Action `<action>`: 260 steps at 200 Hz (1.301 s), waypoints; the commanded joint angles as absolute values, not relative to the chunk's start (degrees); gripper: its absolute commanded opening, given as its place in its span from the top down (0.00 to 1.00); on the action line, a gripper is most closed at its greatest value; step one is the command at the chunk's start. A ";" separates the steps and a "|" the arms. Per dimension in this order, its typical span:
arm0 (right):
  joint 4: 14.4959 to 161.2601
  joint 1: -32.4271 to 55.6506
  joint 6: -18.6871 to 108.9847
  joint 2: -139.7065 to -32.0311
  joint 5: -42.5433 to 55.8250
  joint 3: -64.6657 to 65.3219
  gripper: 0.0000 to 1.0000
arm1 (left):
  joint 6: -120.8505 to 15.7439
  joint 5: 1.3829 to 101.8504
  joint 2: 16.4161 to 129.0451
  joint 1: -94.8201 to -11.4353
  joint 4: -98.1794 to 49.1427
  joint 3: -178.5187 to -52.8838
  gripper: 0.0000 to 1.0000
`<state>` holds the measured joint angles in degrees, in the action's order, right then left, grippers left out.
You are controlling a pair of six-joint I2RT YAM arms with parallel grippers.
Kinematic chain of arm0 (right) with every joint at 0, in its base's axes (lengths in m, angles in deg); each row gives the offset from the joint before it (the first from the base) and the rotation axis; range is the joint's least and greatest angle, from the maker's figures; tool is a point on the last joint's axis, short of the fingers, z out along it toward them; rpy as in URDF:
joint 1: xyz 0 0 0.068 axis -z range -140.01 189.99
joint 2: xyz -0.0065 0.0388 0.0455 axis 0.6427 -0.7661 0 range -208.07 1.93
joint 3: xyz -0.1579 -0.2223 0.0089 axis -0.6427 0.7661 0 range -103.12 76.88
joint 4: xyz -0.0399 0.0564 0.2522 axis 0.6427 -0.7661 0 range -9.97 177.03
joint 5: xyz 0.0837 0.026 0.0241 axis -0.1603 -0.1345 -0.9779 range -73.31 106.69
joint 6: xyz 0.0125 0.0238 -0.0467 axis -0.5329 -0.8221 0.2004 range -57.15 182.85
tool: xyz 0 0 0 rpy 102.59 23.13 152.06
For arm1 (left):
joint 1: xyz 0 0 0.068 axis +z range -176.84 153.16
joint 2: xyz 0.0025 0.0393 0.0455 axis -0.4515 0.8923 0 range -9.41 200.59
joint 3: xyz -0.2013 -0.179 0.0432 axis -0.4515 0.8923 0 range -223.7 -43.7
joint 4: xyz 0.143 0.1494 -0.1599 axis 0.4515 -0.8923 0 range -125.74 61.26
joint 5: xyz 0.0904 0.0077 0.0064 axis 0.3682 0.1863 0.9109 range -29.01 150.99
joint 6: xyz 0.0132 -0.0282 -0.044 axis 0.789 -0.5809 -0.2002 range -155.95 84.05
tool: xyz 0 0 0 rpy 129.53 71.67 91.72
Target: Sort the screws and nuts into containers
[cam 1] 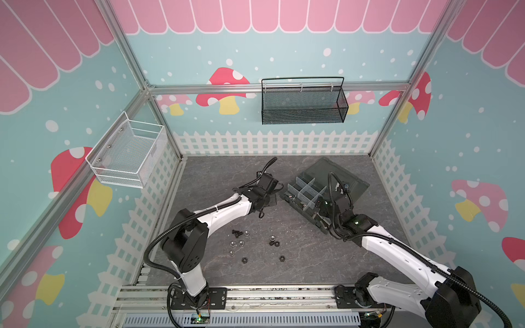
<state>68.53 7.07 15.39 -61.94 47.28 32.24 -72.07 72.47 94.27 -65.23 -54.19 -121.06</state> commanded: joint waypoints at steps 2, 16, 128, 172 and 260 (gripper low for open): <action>67.87 7.42 14.00 -60.73 47.87 31.95 0.02 | -69.40 70.45 99.98 -65.96 -52.29 -128.58 0.81; 67.75 7.46 14.03 -60.56 47.70 31.88 0.02 | -68.78 69.01 103.64 -66.12 -52.30 -133.87 0.81; 67.52 7.43 14.07 -60.07 47.47 31.64 0.02 | -71.01 60.44 122.77 -66.47 -53.14 -157.56 0.78; 67.45 7.39 13.92 -60.26 47.06 31.69 0.02 | -71.89 59.17 126.10 -66.41 -54.75 -160.51 0.75; 67.52 7.39 13.81 -59.85 47.19 32.19 0.02 | -70.89 60.73 124.91 -66.46 -55.68 -160.40 0.57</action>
<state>68.42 7.07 14.97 -60.44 46.87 32.24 -71.43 59.86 125.63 -66.10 -54.74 -159.14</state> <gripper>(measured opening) 0.979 0.429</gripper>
